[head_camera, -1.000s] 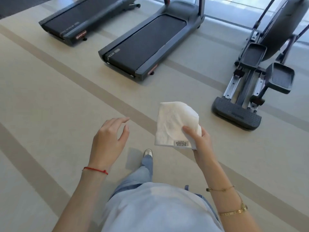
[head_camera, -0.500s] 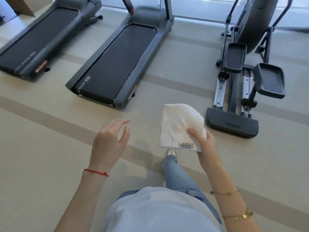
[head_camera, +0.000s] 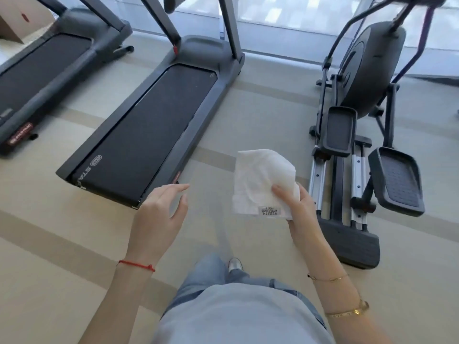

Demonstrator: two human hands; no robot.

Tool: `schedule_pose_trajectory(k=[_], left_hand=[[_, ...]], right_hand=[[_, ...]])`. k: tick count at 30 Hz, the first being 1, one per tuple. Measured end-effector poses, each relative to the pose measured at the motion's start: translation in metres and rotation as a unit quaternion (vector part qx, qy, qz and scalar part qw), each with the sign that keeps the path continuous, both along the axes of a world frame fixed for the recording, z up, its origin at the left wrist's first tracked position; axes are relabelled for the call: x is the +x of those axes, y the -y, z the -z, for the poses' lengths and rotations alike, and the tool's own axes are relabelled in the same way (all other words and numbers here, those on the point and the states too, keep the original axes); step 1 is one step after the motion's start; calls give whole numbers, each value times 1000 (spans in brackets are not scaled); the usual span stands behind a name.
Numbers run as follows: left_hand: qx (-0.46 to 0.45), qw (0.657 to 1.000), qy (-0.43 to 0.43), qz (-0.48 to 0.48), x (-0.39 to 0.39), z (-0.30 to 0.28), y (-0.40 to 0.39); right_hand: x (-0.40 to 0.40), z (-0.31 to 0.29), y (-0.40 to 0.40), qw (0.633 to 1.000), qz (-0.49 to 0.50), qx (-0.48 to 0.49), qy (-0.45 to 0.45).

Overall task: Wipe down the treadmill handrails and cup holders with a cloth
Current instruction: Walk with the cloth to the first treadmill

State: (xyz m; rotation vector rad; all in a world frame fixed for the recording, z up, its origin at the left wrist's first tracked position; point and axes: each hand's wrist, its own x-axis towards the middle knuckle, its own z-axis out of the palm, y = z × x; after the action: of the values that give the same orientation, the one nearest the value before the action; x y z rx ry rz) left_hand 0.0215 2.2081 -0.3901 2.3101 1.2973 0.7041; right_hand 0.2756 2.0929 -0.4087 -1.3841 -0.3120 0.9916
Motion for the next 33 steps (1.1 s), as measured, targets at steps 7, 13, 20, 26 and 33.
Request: schedule_pose_trajectory(k=[7, 13, 20, 26, 33], left_hand=[[-12, 1000, 7, -27, 80, 10, -109], [-4, 999, 17, -45, 156, 17, -234], [37, 996, 36, -73, 245, -12, -411], [49, 995, 22, -81, 310, -30, -530], [67, 989, 17, -131, 369, -34, -649]], right_hand=[[80, 6, -127, 999, -38, -10, 3], [148, 23, -248, 997, -71, -4, -9], [242, -7, -436, 994, -103, 13, 15], [305, -32, -573, 991, -119, 47, 26], [373, -25, -707, 987, -154, 45, 15]])
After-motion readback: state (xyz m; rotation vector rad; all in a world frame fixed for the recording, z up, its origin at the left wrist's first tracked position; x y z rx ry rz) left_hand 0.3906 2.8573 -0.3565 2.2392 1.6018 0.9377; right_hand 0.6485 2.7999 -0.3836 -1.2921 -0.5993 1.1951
